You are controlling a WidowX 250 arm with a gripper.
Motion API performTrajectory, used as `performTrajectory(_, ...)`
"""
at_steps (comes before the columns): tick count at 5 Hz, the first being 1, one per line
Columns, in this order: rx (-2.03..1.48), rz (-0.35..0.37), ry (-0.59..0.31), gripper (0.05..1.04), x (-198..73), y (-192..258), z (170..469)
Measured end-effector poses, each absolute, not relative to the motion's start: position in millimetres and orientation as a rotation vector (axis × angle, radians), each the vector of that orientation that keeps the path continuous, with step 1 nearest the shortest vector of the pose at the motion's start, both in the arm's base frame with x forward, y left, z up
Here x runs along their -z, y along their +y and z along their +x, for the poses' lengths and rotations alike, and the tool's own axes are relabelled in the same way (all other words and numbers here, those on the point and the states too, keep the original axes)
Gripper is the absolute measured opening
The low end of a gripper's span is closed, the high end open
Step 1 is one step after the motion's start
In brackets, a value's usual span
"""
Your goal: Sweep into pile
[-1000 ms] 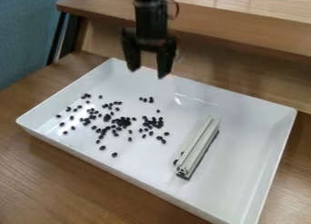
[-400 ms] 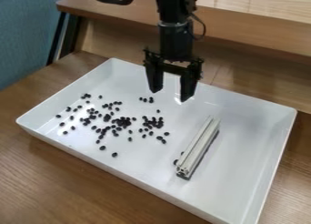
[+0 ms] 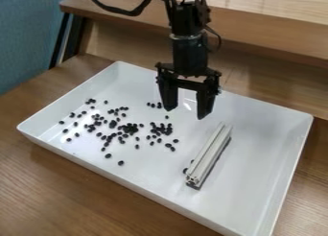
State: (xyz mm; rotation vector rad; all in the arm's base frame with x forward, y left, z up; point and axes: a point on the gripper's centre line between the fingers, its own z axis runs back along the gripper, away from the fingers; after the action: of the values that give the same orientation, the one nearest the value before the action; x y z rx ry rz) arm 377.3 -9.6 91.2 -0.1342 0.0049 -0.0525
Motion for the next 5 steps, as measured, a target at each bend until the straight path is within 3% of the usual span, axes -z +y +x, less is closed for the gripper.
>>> performTrajectory(2,0.069,-0.105,-0.033,0.999,-82.1,-37.8,376.4)
performTrajectory(5,0.078,-0.076,0.017,0.999,-42.5,-72.8,378.8)
